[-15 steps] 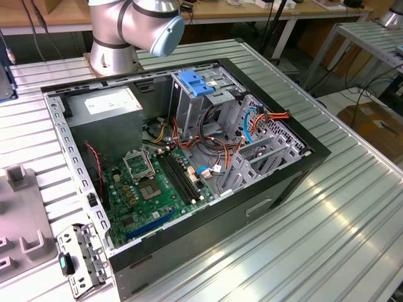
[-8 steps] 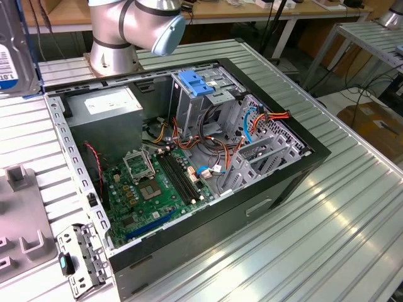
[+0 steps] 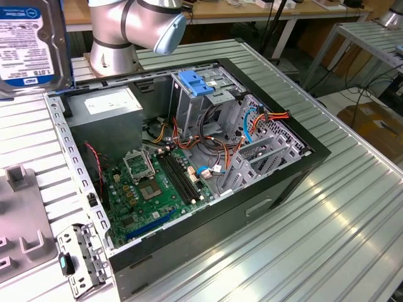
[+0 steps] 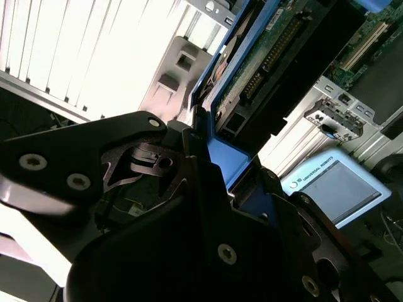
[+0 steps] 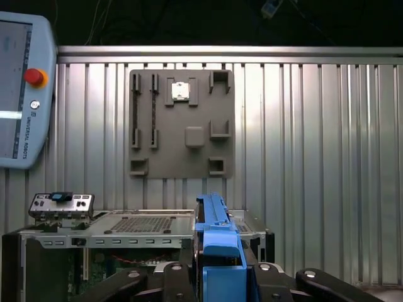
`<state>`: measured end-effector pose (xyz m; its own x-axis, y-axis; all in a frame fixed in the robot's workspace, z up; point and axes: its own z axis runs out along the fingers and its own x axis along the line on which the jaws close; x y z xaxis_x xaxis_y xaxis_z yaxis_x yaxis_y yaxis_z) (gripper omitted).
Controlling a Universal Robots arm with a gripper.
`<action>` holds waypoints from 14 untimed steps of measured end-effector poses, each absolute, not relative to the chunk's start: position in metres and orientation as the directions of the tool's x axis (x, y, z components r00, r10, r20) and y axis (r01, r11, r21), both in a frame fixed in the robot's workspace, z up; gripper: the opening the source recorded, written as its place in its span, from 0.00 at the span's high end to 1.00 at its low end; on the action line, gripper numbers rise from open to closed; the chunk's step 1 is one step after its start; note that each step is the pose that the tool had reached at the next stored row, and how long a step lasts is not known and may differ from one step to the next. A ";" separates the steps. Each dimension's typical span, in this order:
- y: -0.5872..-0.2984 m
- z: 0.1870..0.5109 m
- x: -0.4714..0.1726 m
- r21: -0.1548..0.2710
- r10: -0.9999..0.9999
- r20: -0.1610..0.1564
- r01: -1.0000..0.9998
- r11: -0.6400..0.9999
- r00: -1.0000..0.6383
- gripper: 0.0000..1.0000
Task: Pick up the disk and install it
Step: 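Pick up the disk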
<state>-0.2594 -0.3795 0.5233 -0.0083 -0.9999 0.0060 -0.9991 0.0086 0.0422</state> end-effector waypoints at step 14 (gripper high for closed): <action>-0.380 0.523 -0.192 0.053 -1.000 0.006 -0.999 0.009 -0.008 0.63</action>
<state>-0.1921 -0.3798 0.5233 -0.0083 -0.9999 0.0060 -0.9986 0.0086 0.0528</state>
